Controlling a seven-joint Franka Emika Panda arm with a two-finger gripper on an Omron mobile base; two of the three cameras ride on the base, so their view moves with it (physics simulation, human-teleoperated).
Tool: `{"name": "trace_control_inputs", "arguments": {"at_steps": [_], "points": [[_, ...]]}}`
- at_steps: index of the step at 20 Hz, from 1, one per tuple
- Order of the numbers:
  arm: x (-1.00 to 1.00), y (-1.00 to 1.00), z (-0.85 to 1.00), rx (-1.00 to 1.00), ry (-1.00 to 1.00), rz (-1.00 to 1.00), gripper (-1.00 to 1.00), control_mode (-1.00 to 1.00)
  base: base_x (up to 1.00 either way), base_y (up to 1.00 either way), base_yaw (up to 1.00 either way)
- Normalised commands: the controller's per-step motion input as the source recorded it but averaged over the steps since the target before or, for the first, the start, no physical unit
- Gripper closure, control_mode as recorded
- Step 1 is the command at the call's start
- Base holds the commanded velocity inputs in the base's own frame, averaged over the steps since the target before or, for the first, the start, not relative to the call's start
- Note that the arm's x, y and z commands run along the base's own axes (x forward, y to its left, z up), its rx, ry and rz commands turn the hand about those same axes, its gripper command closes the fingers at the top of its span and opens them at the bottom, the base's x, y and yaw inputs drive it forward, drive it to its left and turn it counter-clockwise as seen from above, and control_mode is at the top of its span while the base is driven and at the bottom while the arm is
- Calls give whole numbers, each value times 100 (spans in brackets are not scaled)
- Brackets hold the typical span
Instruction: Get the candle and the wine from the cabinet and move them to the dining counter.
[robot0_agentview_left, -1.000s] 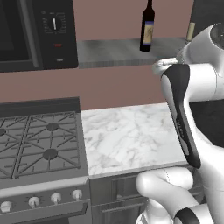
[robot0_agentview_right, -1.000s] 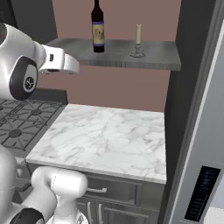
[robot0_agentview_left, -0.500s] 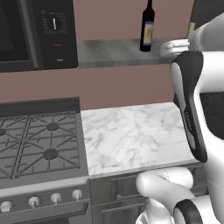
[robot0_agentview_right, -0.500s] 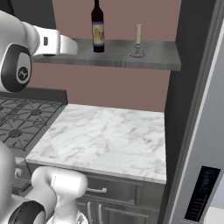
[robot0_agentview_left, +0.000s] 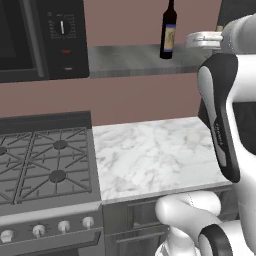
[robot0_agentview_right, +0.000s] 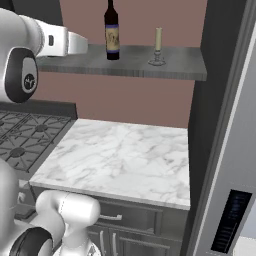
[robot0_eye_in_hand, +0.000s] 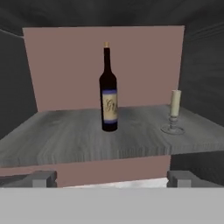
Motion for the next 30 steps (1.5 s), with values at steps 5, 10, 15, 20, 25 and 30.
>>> {"name": "trace_control_inputs", "arguments": {"at_steps": [5,10,15,20,25,30], "points": [[13,0,25,7,-6,0,-100,-100,0,0,0],[25,0,27,2,0,0,-100,-100,0,0,0],[41,-1,12,0,0,0,-100,-100,0,0,0],[39,-3,2,0,-1,0,-100,-100,0,0,0],[41,-7,0,0,-3,0,-100,-100,0,0,0],[41,-2,0,0,0,0,-100,-100,0,0,0]]}}
